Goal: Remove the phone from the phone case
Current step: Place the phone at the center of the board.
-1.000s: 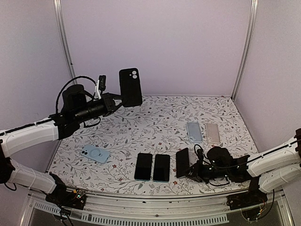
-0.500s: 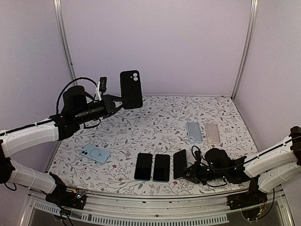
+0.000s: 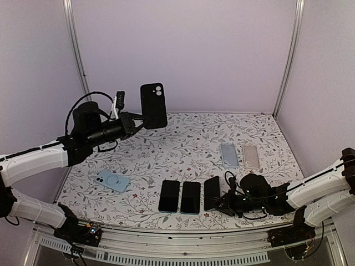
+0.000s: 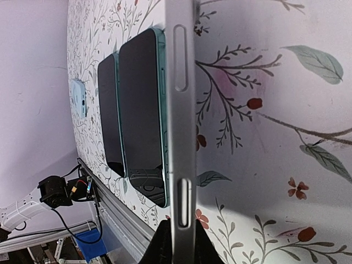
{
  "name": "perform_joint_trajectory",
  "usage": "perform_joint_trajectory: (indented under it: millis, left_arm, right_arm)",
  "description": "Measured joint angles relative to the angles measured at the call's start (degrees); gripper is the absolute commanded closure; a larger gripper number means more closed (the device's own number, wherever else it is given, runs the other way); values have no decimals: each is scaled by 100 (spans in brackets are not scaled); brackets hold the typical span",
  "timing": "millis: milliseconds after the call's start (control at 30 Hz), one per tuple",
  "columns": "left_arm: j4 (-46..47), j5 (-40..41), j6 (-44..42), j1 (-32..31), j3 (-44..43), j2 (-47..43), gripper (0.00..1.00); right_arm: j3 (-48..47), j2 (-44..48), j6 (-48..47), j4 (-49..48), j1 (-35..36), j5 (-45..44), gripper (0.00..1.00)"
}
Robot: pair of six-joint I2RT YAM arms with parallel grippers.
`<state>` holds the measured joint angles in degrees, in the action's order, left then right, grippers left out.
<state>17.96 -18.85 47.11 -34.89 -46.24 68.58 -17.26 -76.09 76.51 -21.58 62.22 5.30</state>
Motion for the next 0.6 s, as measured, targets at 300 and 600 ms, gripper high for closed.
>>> perform_joint_trajectory:
  millis: [300, 600]
  left_arm:
    - [-2, 0, 0, 46, 13, 0, 100]
    - [-2, -2, 2, 79, 15, 0, 100]
  right_arm:
    - [-46, -15, 9, 369, 2, 20, 81]
    - [-131, -9, 2, 688, 2, 103, 78]
